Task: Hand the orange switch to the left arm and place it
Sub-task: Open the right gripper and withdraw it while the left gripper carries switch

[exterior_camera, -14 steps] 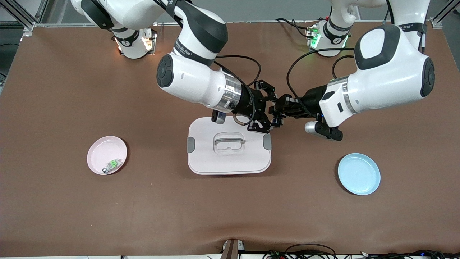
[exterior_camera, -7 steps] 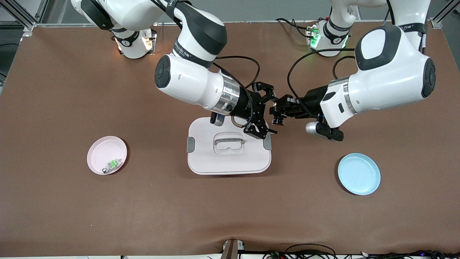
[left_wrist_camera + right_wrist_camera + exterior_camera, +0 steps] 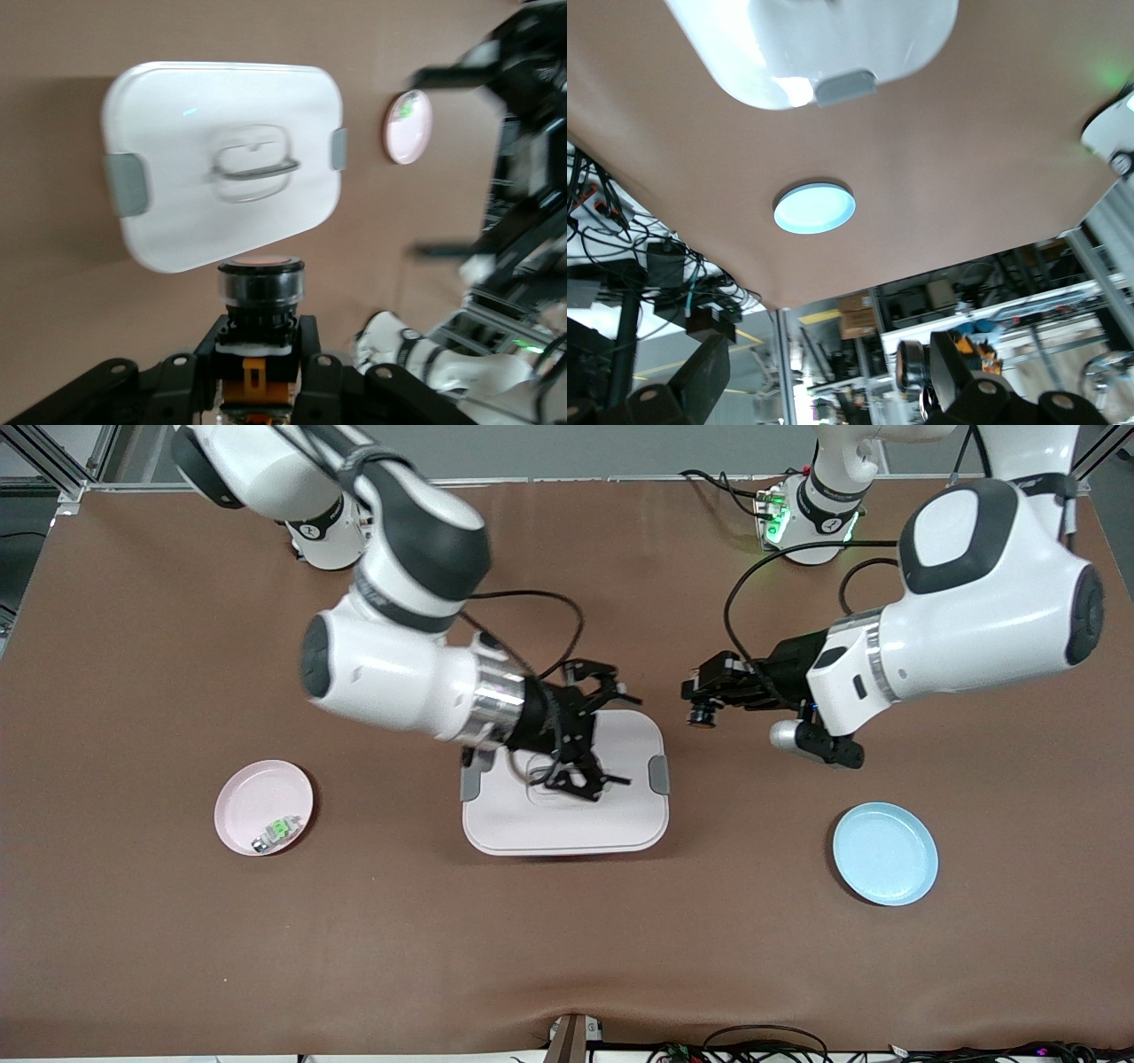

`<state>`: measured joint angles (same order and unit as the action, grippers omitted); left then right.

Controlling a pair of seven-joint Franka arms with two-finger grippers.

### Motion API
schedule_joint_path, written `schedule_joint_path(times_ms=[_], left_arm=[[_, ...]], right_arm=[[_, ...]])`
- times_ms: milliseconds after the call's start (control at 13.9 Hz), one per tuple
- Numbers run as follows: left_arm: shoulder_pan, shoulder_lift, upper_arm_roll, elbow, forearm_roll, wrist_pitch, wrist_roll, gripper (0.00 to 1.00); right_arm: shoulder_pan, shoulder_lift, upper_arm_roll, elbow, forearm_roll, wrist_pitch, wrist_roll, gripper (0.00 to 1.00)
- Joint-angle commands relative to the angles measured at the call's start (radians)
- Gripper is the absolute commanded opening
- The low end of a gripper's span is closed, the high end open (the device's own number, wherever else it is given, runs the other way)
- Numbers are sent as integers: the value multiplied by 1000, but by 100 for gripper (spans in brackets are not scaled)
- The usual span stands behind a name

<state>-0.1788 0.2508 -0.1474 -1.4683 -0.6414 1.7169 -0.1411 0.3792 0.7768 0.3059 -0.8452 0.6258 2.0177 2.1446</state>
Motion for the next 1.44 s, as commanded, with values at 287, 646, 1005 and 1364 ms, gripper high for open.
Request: schedule_joint_path(times_ms=[287,646,1005,1364], left_arm=[[143,-102,3,0,195,-180,11,0],[283,-119,5,9,267,-238,49,0],[309,-96,8,9,379,-162,-15,0],[302,-7,6,9,511,12,-241,0]], right_arm=[[-157,-31,64,21,-35,-264,-522,100],[-238,-57,62,20,-190,-456,-1056,100],[-333,-90,62,20,-380,-622,-1533,100],[-405,-111,62,20,-610,-672,-1967,100]])
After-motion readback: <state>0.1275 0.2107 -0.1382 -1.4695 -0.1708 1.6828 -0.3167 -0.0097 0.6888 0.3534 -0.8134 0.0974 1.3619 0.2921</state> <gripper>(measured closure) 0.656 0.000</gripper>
